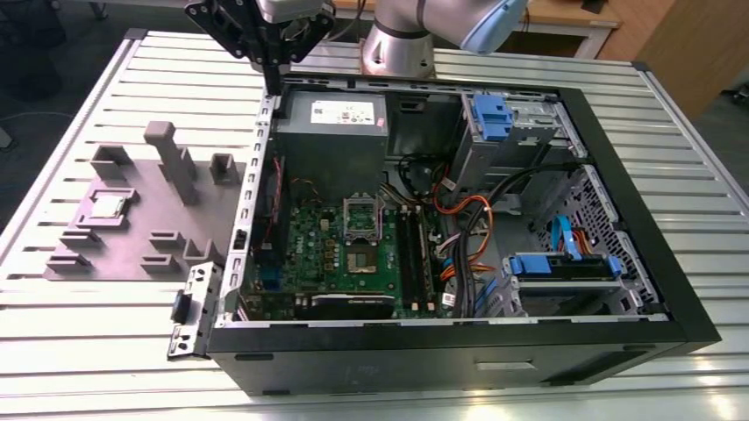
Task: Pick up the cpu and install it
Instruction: 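Reach for the cpu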
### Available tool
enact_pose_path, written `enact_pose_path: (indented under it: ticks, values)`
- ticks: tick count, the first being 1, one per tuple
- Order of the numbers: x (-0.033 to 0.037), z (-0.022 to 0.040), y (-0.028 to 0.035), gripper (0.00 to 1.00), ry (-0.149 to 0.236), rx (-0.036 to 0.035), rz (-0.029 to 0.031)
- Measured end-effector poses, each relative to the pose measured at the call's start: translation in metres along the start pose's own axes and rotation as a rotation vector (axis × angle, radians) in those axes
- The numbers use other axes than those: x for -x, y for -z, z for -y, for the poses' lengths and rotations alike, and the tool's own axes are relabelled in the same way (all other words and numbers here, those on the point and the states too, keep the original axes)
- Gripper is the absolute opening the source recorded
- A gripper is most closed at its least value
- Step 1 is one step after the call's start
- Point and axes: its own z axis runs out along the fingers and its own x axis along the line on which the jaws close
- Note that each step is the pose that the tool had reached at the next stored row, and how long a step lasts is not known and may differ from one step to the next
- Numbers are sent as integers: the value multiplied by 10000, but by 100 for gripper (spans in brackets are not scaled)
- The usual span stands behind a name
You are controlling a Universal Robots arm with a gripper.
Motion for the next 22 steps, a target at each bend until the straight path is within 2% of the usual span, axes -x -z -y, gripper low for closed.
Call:
enact_pose_path:
  ticks: [11,22]
  values:
    - [-82,6,1,10,1,0,0]
    - [-103,8,2,10,1,-1,-1]
